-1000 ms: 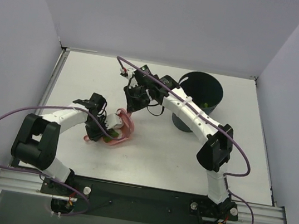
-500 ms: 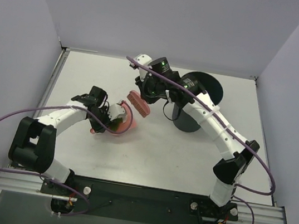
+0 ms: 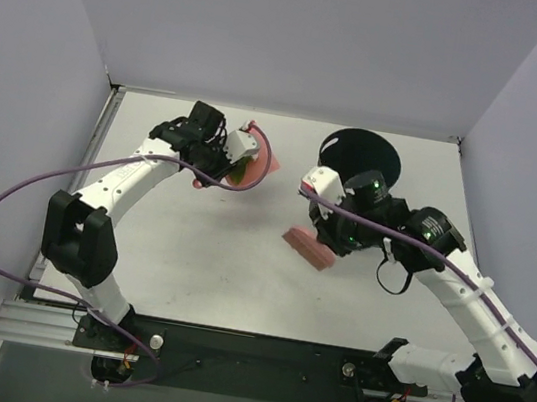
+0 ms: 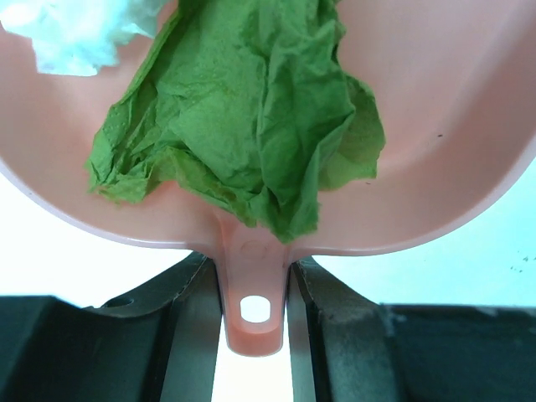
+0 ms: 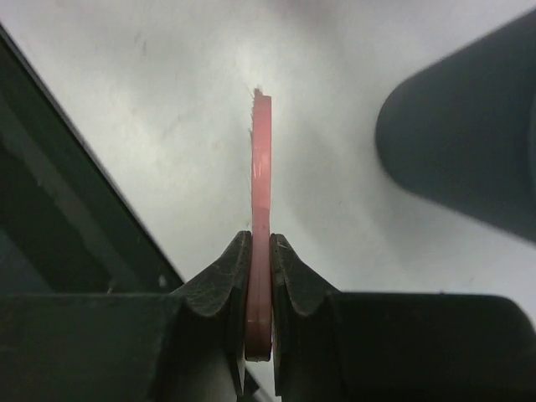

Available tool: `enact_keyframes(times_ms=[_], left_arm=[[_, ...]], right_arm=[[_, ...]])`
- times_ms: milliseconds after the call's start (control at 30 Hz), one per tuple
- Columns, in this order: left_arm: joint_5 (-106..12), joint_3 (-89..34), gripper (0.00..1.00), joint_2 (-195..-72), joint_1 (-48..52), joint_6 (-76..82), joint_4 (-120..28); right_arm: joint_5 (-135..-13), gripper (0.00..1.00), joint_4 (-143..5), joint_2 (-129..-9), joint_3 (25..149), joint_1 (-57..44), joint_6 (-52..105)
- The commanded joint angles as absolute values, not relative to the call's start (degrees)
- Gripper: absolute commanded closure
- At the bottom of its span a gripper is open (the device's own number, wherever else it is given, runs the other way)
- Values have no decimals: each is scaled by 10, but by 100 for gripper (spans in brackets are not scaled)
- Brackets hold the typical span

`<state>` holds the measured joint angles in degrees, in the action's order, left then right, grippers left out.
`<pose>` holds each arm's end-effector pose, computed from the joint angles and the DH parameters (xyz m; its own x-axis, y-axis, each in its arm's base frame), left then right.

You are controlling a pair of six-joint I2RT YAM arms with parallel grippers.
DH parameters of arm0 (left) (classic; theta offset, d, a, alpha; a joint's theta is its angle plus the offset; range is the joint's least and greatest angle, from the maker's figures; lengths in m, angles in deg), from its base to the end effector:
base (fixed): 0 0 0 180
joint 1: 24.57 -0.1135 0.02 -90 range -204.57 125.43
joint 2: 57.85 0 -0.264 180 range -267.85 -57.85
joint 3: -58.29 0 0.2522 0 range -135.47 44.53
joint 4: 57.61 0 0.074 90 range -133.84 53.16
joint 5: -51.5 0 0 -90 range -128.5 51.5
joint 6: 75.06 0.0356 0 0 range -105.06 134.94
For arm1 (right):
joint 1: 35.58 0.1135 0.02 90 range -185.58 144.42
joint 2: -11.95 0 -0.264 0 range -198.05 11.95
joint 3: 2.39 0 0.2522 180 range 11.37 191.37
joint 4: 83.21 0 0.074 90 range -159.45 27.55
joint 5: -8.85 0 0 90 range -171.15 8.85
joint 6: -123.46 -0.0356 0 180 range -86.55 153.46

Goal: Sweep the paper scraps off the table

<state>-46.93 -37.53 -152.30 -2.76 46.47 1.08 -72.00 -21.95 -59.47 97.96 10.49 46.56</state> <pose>0.3245 -0.1355 0.2908 -0.4355 0.7314 -0.5248 0.7846 0.5942 0.1772 0.1686 0.1831 0.4274 -0.1791 -0.5084 -0.8423 -0.8674 0.4856 -0.1087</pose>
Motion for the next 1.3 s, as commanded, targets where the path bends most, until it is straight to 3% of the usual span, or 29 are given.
enact_keyframes(times_ms=[0,167,300,467,733,933,1267], left_arm=[[-433,-462,100,-1552,13,432,69],[-415,-600,100,-1604,36,395,127],[-391,-670,100,-1628,58,381,141],[-346,-764,100,-1674,100,391,166],[-274,-1083,100,-1849,121,412,256],[-235,-1047,100,-1834,147,437,152],[-204,-1082,100,-1865,178,461,105]], right_arm=[[-673,100,-172,-537,858,30,446],[-637,100,-182,-513,777,-192,336],[-672,100,-196,-486,728,-261,278],[-705,100,-195,-476,696,-316,263],[-735,100,-207,-478,696,-341,262],[-725,100,-208,-472,683,-351,255],[-716,100,-220,-475,677,-375,248]])
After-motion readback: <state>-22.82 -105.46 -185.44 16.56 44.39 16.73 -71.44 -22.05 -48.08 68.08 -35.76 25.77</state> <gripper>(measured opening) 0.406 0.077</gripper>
